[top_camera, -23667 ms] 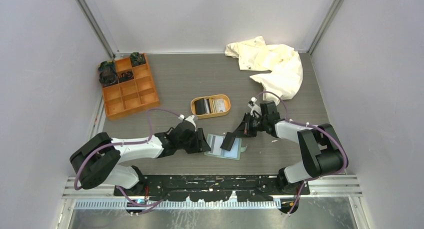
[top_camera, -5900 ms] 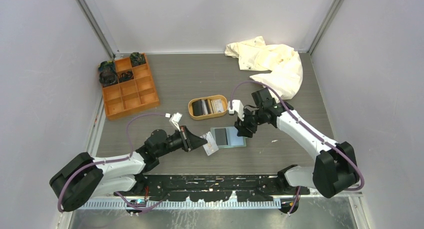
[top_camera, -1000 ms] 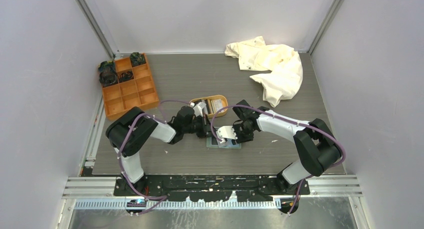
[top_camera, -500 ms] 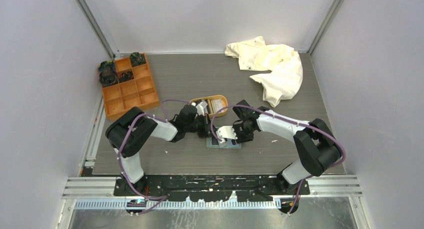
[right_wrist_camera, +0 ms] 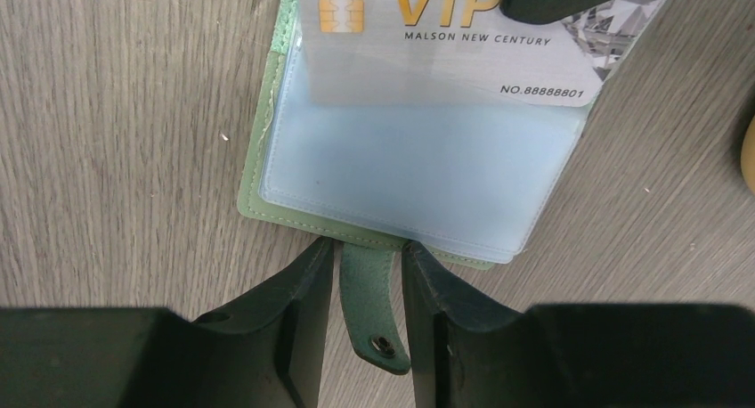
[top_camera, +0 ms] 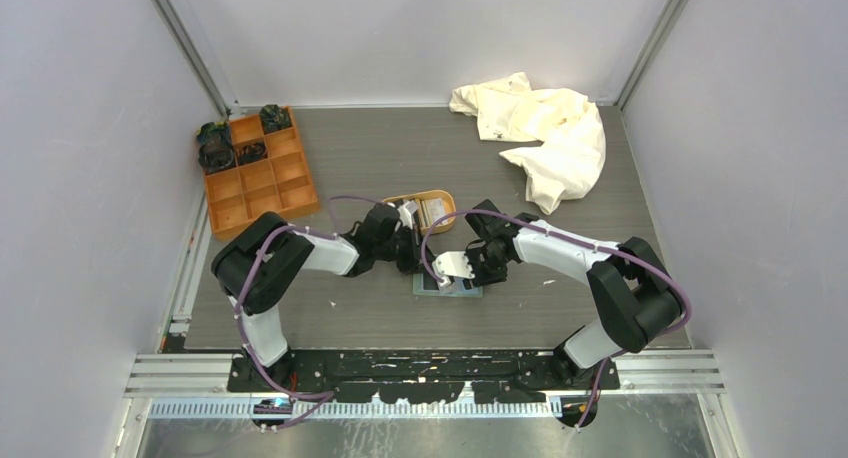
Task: Put the credit cards into the card holder
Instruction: Insert the credit card into the card holder.
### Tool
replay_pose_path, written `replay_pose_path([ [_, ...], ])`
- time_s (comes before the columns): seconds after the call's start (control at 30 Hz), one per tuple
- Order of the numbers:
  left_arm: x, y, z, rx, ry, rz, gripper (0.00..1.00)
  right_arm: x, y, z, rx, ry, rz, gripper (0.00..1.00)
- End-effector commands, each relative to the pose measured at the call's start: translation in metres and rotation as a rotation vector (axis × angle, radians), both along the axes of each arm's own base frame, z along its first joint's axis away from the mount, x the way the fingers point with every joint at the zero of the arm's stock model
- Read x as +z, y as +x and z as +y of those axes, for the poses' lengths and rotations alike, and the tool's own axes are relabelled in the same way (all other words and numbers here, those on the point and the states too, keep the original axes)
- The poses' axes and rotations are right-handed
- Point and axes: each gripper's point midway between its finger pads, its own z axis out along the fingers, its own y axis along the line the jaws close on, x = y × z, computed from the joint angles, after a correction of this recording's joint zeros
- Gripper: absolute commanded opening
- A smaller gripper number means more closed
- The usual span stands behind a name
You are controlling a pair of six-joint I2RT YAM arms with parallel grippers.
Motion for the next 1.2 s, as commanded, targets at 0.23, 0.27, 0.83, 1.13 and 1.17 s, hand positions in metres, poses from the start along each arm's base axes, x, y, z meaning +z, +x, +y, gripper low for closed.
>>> replay_pose_path([
  [0.23, -0.018, -0.006, 0.0, -0.055, 0.07, 0.046, 0.0, 0.006, 0.012, 0.006, -0.01, 0.018, -0.059, 0.4],
  [0.27, -0.019, -0.006, 0.0, -0.055, 0.073, 0.05, 0.0, 0.006, 0.012, 0.006, -0.009, 0.019, -0.059, 0.4],
  [0.83, -0.022, -0.005, -0.003, -0.074, 0.089, 0.073, 0.01, 0.006, 0.013, 0.009, -0.013, 0.023, -0.07, 0.4],
  [1.13, -0.024, -0.002, -0.009, -0.087, 0.093, 0.086, 0.03, 0.008, 0.015, 0.011, -0.019, 0.032, -0.078, 0.4],
  [1.17, -0.024, -0.002, -0.011, -0.089, 0.094, 0.087, 0.03, 0.009, 0.015, 0.011, -0.021, 0.033, -0.078, 0.4],
])
